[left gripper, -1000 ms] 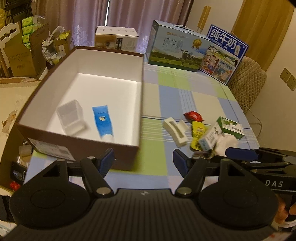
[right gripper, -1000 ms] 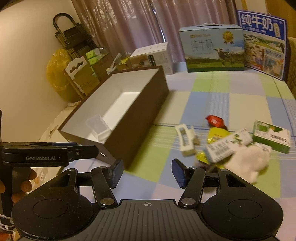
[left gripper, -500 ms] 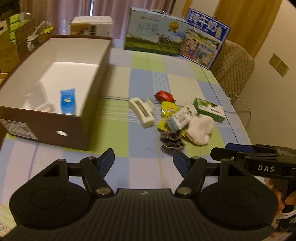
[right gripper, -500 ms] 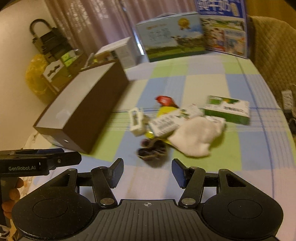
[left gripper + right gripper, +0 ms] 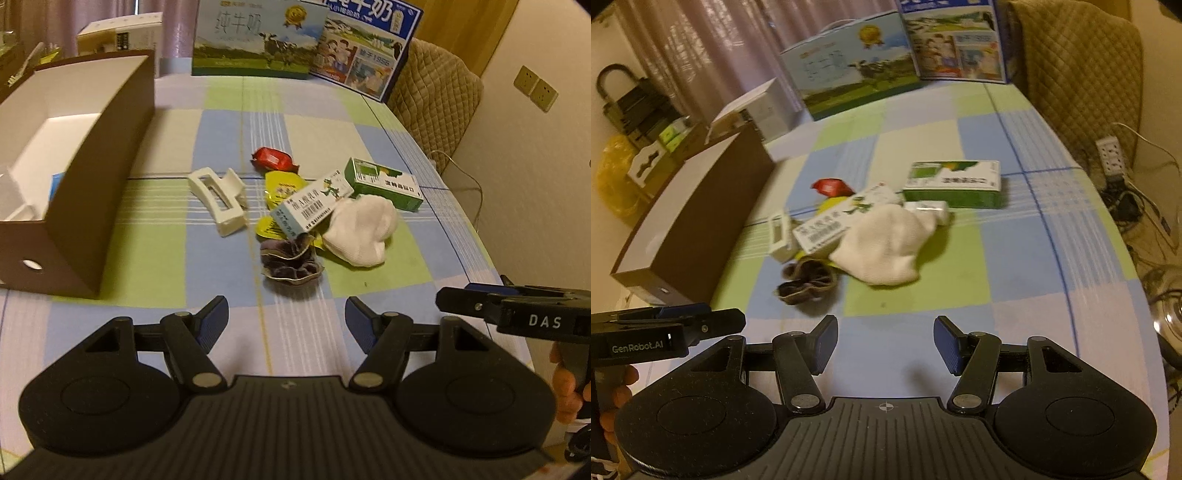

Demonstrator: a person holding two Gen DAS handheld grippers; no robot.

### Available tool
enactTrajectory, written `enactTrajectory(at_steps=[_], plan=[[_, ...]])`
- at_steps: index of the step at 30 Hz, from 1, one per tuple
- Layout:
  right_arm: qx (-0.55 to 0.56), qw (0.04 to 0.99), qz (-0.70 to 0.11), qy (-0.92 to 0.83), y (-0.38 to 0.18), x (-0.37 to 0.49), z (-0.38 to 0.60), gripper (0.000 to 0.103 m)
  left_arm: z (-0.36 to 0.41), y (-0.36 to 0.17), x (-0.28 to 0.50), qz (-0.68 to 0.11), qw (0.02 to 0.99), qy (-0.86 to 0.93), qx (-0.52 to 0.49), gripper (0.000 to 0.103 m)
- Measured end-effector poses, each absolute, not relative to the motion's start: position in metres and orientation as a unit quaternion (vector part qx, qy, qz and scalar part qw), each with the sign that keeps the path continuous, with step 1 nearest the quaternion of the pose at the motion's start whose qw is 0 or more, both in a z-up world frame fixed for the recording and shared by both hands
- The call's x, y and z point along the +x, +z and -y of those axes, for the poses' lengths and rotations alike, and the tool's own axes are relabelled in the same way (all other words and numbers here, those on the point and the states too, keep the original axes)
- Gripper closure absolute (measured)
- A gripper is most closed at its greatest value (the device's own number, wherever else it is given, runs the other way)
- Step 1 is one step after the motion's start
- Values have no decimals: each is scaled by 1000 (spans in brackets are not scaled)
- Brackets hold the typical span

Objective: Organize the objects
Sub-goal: 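Withdraw both tools from the box back toward the remaining items, then grasp the dark scrunchie with the left tool while the right tool grasps the white sock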

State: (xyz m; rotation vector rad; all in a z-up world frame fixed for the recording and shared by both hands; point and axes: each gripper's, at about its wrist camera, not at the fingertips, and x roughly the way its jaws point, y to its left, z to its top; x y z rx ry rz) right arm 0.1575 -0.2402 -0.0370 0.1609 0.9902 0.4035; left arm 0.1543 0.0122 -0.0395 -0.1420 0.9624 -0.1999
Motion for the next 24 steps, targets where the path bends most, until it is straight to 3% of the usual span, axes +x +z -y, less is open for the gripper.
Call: enactTrajectory(at_steps=[24], plan=[[119, 853, -496, 112, -59, 182, 282, 48, 21, -96, 231, -477, 873, -102, -29, 36]])
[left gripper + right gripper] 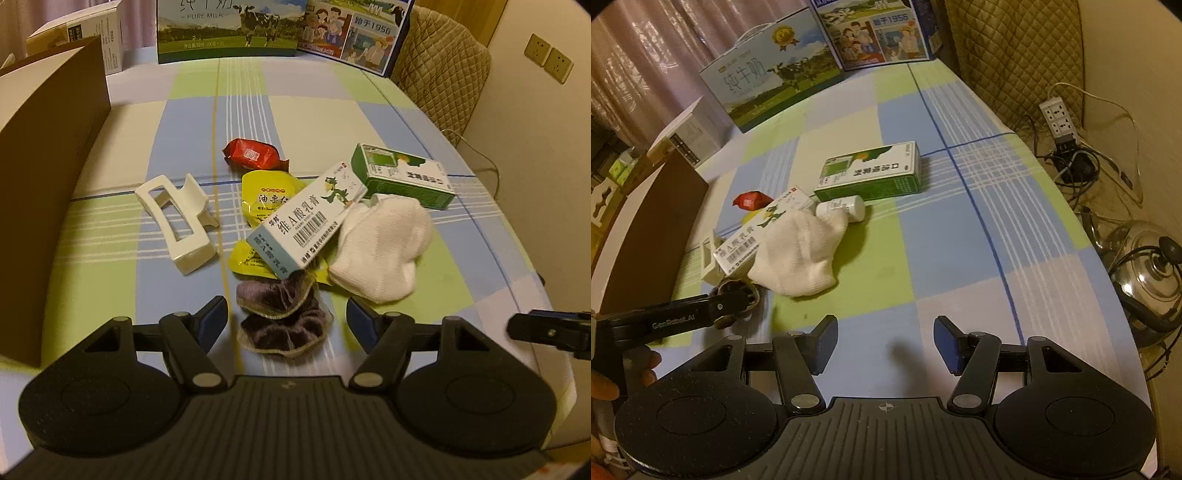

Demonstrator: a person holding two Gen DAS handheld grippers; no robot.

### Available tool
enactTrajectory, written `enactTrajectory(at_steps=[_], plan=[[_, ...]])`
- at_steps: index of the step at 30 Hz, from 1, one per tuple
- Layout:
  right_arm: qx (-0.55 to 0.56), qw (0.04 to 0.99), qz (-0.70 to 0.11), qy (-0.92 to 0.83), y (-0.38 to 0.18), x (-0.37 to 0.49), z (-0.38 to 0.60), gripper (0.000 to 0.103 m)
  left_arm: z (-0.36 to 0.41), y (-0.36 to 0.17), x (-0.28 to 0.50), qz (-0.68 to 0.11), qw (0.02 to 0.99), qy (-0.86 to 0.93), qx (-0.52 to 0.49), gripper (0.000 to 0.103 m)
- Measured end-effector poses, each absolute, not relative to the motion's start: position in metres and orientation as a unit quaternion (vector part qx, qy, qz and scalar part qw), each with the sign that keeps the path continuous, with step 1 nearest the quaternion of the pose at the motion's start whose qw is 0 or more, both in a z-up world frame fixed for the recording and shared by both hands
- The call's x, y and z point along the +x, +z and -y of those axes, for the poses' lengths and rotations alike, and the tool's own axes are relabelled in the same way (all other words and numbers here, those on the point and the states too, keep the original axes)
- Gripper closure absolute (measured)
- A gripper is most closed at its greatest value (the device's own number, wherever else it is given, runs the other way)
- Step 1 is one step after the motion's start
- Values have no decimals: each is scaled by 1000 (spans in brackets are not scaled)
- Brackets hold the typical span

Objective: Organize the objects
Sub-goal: 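Grasp the dark scrunchie with the left tool while the right tool grasps the white sock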

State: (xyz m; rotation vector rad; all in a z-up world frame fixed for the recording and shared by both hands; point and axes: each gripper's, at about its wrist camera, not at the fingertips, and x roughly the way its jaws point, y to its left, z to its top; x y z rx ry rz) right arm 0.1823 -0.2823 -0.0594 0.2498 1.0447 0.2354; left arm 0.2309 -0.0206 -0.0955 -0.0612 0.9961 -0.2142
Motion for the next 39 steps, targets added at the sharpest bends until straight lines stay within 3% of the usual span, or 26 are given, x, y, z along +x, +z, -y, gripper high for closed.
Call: enactTrajectory(at_steps=[8, 19, 35, 37, 39], plan=[[116, 850, -502, 112, -64, 188, 281, 48, 25, -107, 243, -484, 869, -100, -29, 42], [110, 848, -498, 145, -66, 198, 266, 48, 25, -112, 235, -484, 869, -99, -18, 74], [157, 855, -455, 194, -75, 246, 236, 48, -36, -79, 209, -466, 882, -18, -75, 77], [173, 850, -457, 196, -80, 255, 234, 32, -42, -75, 206, -462, 883, -8, -79, 77], [192, 846, -459, 192, -85, 261, 233, 24, -47, -72, 202, -459, 884, 0, -84, 77]])
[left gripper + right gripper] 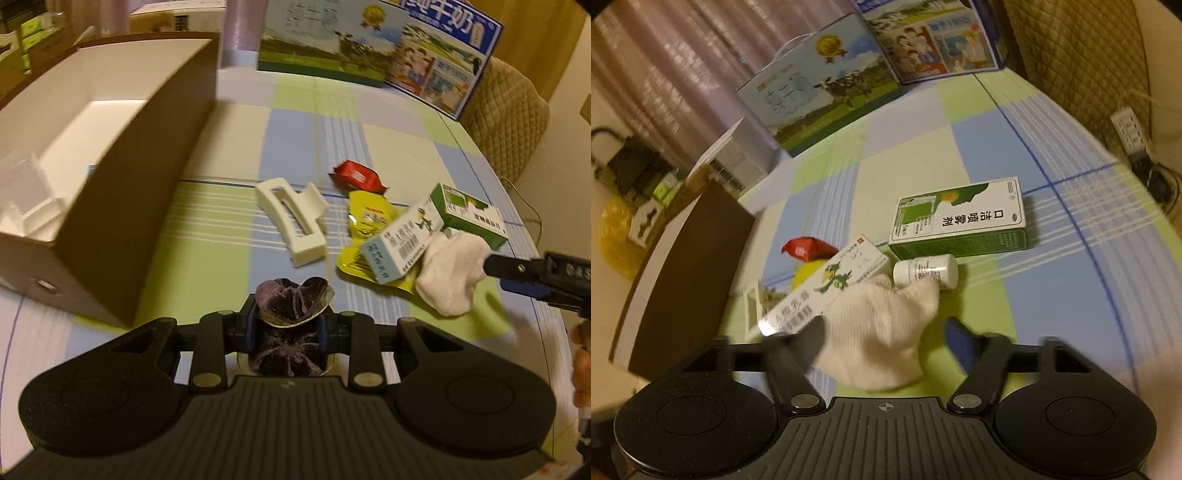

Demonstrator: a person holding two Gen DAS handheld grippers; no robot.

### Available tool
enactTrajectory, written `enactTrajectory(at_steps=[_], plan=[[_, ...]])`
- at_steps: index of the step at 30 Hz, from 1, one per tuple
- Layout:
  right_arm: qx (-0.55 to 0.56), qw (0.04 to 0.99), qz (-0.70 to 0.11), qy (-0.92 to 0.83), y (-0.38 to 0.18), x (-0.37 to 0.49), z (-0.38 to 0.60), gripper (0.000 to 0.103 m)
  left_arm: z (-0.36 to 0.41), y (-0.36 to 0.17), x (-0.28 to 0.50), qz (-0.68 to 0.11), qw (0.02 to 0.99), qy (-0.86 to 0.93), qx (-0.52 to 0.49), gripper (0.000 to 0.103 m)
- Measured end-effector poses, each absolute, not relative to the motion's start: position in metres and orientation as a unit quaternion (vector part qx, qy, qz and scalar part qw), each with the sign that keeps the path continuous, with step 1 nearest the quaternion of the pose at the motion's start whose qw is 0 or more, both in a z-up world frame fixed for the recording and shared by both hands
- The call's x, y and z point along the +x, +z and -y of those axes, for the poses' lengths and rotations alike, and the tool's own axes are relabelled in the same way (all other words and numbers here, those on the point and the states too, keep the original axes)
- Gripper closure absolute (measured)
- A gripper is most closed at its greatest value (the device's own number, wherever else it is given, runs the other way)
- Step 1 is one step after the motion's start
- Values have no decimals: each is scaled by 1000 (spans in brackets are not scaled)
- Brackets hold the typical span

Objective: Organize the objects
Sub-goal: 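Grasp the dark scrunchie with the left tool while the right tool grasps the white sock, then carry the scrunchie with the left tool while the right tool carries the sock to the box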

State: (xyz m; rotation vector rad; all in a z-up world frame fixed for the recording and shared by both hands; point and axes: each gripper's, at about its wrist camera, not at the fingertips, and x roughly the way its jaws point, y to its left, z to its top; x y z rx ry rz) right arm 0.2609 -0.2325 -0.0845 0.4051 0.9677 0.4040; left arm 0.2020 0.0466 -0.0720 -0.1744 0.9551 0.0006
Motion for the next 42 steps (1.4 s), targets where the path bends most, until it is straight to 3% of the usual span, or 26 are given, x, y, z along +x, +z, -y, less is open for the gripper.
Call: enactTrajectory(at_steps=[9, 11, 13, 16, 19, 32, 42], plan=[[183, 850, -460, 182, -99, 271, 215, 24, -62, -64, 186, -452, 887, 27, -94, 77], [173, 850, -464, 181, -102, 271, 212, 31, -64, -63, 183, -451, 887, 31, -96, 77], [163, 849, -468, 182, -104, 269, 210, 51, -66, -61, 180, -449, 888, 32, -97, 77], [151, 852, -465, 190, -103, 264, 211, 68, -67, -60, 178, -447, 888, 33, -97, 77], [142, 852, -466, 193, -101, 258, 214, 74, -66, -59, 176, -447, 889, 31, -97, 77], [119, 851, -465, 212, -64, 209, 229, 77, -56, -47, 169, -442, 892, 4, -94, 77], [111, 840, -449, 284, -23, 176, 183, 77, -70, -11, 153, -421, 902, -17, -91, 77]])
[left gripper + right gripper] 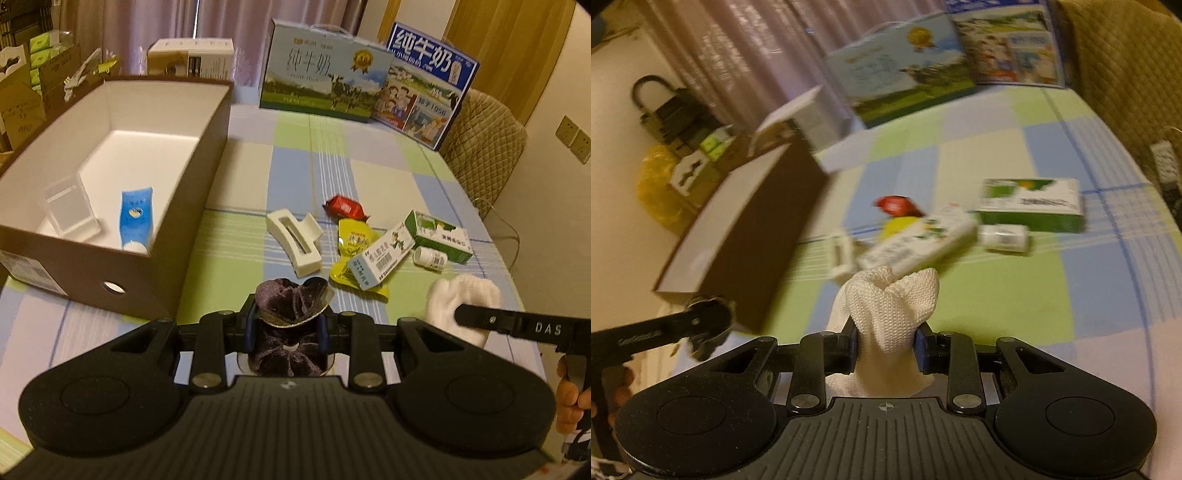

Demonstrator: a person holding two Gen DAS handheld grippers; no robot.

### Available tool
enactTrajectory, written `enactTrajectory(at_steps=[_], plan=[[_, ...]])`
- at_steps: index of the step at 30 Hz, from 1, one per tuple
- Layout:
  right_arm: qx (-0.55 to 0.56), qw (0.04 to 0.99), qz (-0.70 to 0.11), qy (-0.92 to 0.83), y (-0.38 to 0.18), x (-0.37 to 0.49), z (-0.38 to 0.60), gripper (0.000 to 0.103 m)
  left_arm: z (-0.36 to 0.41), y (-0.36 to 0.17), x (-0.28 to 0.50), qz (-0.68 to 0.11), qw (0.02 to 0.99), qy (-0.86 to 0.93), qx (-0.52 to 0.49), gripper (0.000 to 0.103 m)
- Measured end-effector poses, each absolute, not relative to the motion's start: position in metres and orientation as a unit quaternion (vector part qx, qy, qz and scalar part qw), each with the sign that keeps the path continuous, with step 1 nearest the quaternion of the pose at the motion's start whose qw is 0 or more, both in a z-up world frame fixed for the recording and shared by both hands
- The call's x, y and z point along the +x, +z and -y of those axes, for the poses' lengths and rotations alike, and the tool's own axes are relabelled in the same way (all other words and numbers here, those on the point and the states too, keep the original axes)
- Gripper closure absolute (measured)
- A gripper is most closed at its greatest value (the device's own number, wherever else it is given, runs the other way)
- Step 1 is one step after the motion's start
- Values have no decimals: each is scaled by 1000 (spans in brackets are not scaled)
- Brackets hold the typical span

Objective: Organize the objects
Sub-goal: 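Carry the scrunchie with the left tool while the right tool carries the sock to the box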

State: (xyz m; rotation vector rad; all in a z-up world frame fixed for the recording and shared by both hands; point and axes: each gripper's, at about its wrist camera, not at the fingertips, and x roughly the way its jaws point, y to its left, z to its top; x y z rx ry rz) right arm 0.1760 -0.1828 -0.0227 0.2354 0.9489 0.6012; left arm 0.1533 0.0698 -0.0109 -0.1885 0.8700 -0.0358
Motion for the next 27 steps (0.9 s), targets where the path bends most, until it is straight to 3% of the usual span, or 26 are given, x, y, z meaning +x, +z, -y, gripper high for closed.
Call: enactTrajectory(at_steps=[27], plan=[[36, 845, -377, 379, 19, 166, -53, 77, -240, 40, 143, -374, 923, 3, -88, 77]])
